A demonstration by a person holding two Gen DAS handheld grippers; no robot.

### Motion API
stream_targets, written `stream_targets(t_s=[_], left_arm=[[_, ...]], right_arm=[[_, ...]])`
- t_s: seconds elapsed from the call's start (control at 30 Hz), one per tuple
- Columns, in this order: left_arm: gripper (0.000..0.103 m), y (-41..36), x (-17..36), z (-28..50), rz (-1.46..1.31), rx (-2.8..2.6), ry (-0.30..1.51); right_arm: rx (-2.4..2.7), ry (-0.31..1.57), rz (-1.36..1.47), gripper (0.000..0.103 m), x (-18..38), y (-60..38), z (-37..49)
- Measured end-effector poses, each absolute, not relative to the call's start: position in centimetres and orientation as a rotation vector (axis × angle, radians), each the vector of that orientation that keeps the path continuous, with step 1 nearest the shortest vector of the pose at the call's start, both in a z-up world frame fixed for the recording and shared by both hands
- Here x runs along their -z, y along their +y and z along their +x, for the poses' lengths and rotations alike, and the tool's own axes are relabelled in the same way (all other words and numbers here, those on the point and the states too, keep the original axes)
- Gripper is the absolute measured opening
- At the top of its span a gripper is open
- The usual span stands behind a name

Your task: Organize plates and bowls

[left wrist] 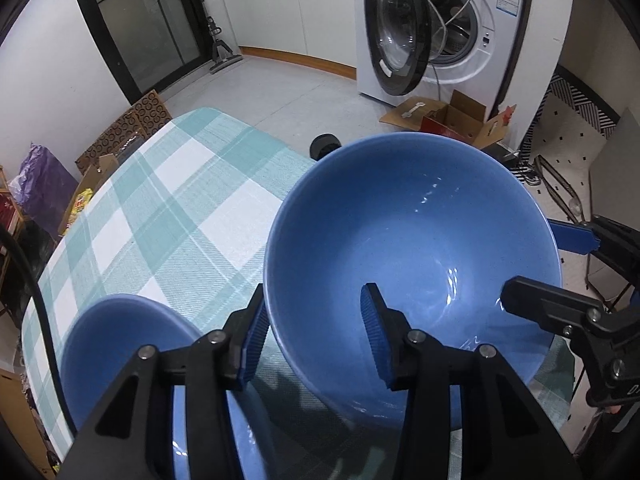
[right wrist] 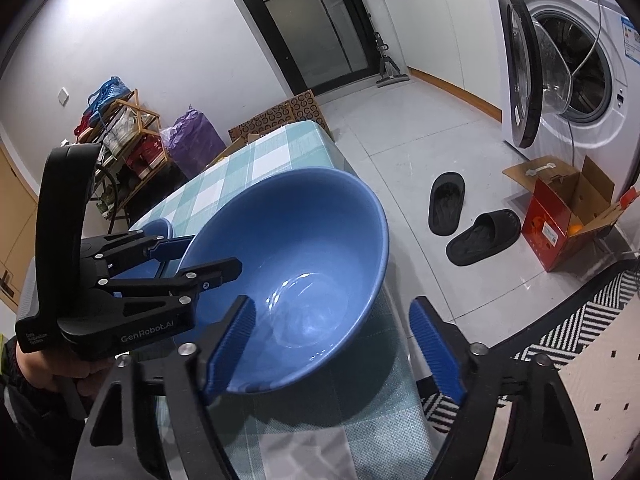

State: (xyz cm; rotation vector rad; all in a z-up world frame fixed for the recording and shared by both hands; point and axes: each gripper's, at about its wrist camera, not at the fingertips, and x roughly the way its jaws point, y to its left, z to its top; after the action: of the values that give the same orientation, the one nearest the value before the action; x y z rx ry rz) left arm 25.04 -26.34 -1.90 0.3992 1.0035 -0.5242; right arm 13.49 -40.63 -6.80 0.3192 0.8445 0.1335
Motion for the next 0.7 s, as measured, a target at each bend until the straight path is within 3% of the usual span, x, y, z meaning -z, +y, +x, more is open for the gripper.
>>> stream_targets(t_s=[0.27,0.7], left_arm=[[0.044,-26.6,2.1,24.7,0.397,0.528,1.003],[0.041,-26.3,1.1,24.2,0.373,0.526,0.962]], right_arm=[[-0.131,0.832,0.302,0.062,6.4,-40.4,13.2],[-0.107,0.807,0.293,0.052,6.1,-40.8,12.9]])
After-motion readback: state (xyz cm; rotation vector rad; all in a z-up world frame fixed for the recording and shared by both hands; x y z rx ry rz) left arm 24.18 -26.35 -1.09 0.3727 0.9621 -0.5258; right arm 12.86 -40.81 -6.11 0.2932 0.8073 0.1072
